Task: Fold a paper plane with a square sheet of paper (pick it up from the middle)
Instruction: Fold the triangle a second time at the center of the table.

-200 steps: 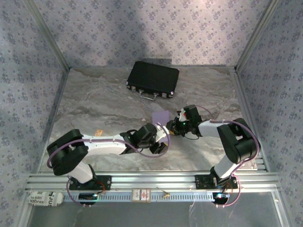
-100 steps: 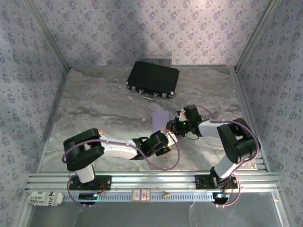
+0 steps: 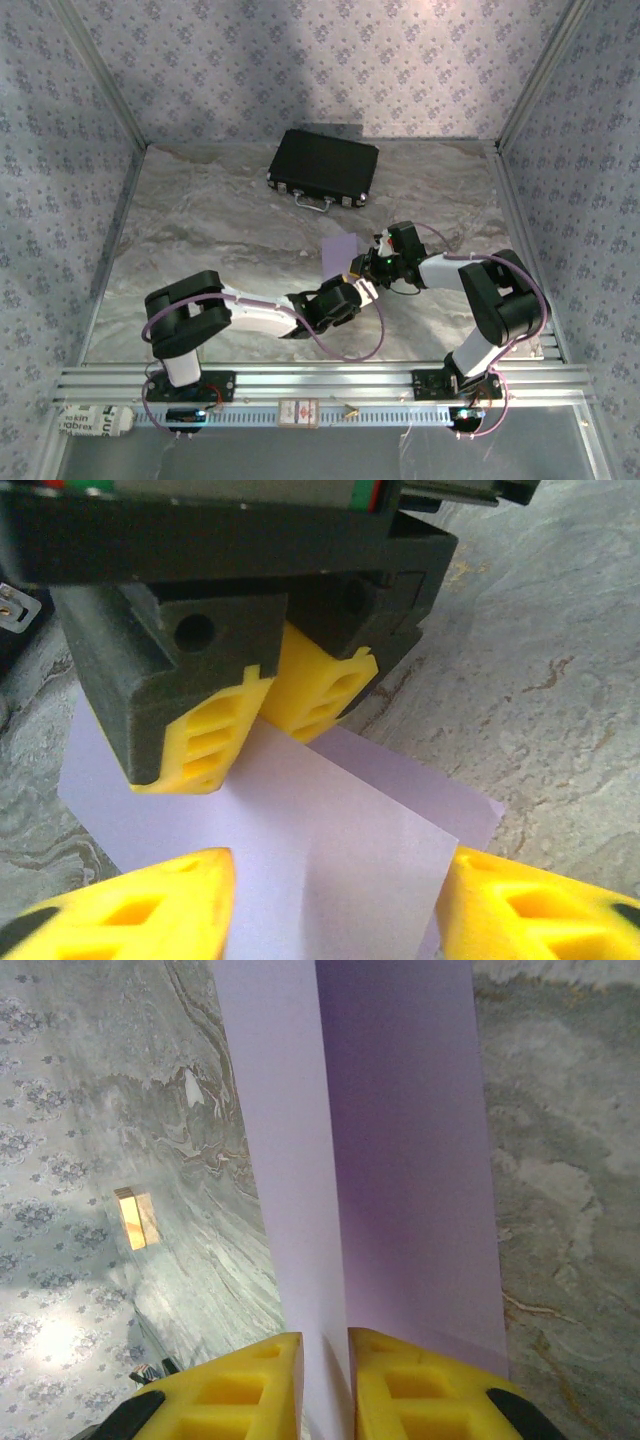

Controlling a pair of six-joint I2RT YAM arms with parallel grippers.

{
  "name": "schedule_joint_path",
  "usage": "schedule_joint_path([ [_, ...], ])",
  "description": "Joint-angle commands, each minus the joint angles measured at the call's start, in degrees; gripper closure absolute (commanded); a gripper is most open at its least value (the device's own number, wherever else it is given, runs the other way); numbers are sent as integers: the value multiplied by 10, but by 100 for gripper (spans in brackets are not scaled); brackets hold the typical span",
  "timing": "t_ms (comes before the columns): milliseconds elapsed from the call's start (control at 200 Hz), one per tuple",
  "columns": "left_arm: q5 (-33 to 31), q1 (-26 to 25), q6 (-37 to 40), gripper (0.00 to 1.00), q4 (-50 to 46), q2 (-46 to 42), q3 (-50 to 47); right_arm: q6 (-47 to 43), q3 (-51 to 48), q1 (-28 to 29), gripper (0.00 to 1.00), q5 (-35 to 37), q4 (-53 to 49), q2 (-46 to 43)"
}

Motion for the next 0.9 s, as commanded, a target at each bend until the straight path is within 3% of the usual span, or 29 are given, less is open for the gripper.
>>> schedule_joint_path([
  [0,-7,-5,8,54,11,2,14,0,9,-3,80,-7,-2,4],
  [410,4,-4,17,73,11,-9,12,1,7,-5,80,-3,-4,2],
  [690,46,-1,-12,95,0,-34,5,3,1,-8,79,7,-7,-8],
  [895,122,23,-79,95,-7,-67,-9,-1,-21,-24,72,41,-32,-53],
])
